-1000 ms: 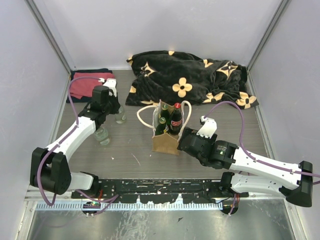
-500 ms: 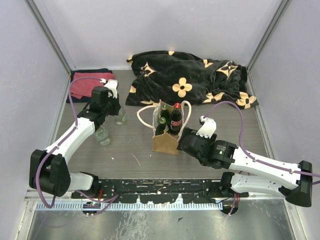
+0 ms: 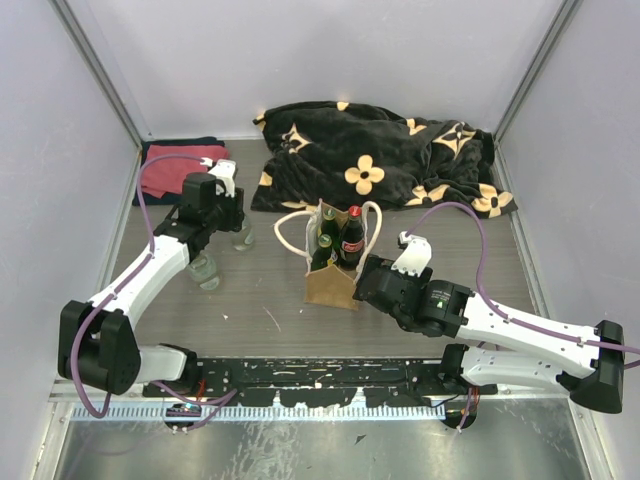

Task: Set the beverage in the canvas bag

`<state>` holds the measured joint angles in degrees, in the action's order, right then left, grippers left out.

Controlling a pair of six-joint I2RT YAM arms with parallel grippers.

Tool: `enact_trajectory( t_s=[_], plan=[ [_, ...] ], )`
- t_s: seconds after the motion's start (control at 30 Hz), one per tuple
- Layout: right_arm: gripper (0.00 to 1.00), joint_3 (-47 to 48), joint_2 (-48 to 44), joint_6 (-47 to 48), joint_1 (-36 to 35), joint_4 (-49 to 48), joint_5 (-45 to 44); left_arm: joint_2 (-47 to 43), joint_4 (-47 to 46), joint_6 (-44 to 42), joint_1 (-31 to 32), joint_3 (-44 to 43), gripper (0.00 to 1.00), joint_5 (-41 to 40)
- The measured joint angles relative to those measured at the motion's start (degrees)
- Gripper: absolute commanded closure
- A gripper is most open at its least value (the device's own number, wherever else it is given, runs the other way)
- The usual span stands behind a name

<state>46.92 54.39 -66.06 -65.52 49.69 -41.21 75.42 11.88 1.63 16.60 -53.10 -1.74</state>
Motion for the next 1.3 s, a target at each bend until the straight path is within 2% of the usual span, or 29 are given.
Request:
enact_trajectory(
  t_s=[0.13,0.23,0.27,0.4,0.43,0.83,1.3],
  plan=[
    [0.00,0.00,0.00,0.02,0.00,-0.02,0.00,0.00,-0.04,0.04,0.00,0.00,0.37,0.07],
    [0.00,0.00,0.00,0.02,0.00,-0.04,0.02,0.00,-0.04,0.07,0.00,0.00,0.41,0.20],
    [0.00,0.00,0.02,0.02,0.00,-0.07,0.02,0.00,-0.04,0.07,0.00,0.00,0.47,0.20],
    [0.00,0.00,0.02,0.04,0.00,-0.17,0.02,0.00,-0.15,0.24,0.00,0.00,0.94,0.09],
    [0.00,0.00,0.02,0.04,0.02,-0.22,0.02,0.00,-0.26,-0.24,0.00,0.00,1.00,0.39],
    [0.00,0.00,0.02,0.28,0.17,-0.46,0.39,0.04,0.07,-0.52,0.00,-0.28,1.00,1.09],
    [0.00,-0.17,0.48,1.03,0.50,-1.42,0.63,0.04,7.72,-0.72,0.00,-6.43,1.00,4.11]
  ],
)
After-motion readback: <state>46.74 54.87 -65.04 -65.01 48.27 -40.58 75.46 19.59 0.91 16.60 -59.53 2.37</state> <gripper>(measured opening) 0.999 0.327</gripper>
